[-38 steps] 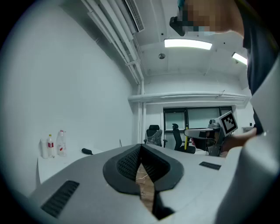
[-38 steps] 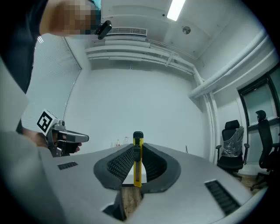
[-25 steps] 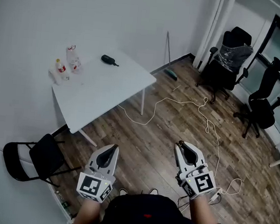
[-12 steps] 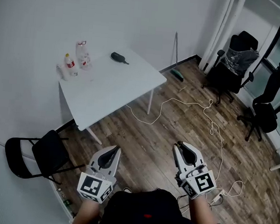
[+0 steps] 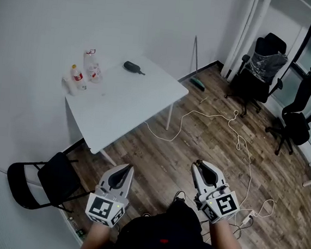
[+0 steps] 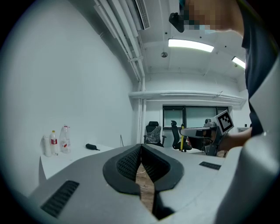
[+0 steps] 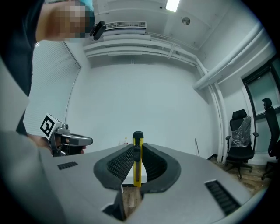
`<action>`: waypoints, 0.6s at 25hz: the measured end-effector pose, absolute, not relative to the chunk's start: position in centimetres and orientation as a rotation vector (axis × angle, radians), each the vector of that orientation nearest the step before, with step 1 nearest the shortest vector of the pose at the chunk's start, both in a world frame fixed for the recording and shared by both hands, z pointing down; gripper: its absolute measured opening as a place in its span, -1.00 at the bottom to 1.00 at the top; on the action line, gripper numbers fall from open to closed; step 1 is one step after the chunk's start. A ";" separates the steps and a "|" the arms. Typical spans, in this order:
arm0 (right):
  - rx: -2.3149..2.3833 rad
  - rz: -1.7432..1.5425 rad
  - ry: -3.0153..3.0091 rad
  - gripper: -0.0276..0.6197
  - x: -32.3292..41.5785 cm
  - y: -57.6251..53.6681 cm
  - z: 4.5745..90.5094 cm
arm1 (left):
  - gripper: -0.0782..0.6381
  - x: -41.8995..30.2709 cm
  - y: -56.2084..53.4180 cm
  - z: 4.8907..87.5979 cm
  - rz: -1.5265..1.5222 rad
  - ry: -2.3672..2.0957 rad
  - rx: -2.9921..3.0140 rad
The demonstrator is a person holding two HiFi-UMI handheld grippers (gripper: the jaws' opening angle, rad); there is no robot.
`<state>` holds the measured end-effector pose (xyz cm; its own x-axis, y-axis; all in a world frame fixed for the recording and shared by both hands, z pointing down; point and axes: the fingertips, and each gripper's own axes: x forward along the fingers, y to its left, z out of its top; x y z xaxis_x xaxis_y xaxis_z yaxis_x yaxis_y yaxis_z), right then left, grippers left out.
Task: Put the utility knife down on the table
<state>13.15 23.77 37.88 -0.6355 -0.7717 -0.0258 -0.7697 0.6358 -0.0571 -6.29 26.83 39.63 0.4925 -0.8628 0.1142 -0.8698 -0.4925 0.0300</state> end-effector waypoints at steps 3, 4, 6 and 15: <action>-1.316 -0.069 2.799 -0.71 14.1 21.4 38.2 | -0.72 -5.6 24.6 39.6 0.135 -1.543 2.638; -1.314 -0.079 2.807 -0.71 14.4 20.4 38.6 | -0.72 -5.4 23.6 39.8 0.140 -1.545 2.631; -1.295 -0.104 2.817 -0.71 14.8 17.9 39.1 | -0.72 -5.0 21.3 40.3 0.150 -1.552 2.617; -1.160 -0.125 2.847 -0.71 19.3 4.9 38.1 | -0.72 -0.2 10.1 39.0 0.145 -1.664 2.539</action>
<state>19.29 4.88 38.06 -0.7138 -0.6997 -0.0292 -0.6945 0.7126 -0.0994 -0.20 10.14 38.99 0.3976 -0.9075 0.1357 -0.9173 -0.3968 0.0337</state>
